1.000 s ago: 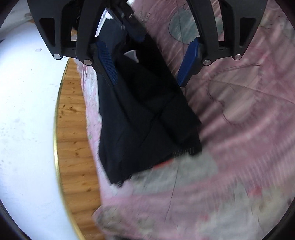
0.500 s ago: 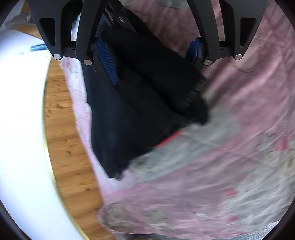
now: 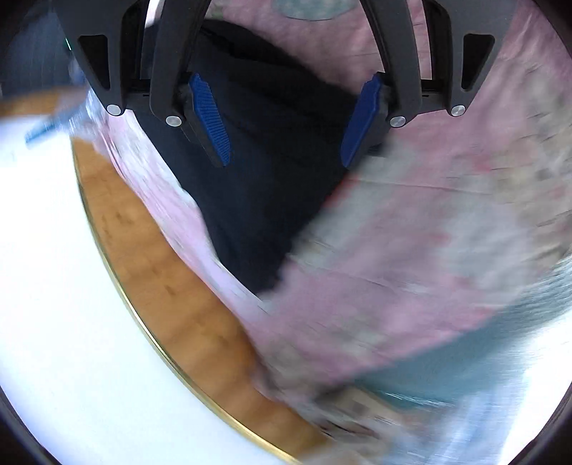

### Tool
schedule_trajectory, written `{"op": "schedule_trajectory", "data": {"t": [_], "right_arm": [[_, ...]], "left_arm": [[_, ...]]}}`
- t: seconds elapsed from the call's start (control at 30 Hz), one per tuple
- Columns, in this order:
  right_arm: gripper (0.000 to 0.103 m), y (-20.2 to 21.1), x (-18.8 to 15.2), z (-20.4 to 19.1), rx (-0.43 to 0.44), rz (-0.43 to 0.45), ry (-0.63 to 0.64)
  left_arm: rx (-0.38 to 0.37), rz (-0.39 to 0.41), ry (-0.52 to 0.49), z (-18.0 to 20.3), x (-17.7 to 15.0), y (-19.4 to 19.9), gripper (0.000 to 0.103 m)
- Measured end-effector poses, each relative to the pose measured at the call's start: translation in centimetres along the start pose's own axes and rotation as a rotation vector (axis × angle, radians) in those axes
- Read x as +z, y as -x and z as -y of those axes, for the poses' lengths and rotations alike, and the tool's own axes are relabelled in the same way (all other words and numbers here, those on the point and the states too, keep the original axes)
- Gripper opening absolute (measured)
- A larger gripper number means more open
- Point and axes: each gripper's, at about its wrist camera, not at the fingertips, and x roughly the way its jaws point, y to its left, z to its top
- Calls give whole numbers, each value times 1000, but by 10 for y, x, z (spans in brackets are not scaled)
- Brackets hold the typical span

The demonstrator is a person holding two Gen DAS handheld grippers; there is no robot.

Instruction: Fold clothes

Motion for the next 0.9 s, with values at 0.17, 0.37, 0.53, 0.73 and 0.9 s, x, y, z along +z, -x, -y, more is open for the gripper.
{"op": "schedule_trajectory", "data": {"t": [0.17,0.37,0.53,0.73,0.9], "right_arm": [[6,-13,-3,130,-164,-32,-80],[14,8,-19,155,-298,-203,-101],[46,18,46,130,-220,-72,62],[47,-50,121,175,-251,-116,75],[55,-86,144,207,-266,-138,44]], "left_arm": [[48,-178,-137,2,-10,-65,40],[94,-194,-110,-14,-3,-56,20],[103,-135,-175,34,7,-39,32],[173,-146,-239,56,10,-73,51],[299,-141,-239,33,0,-87,34]]}}
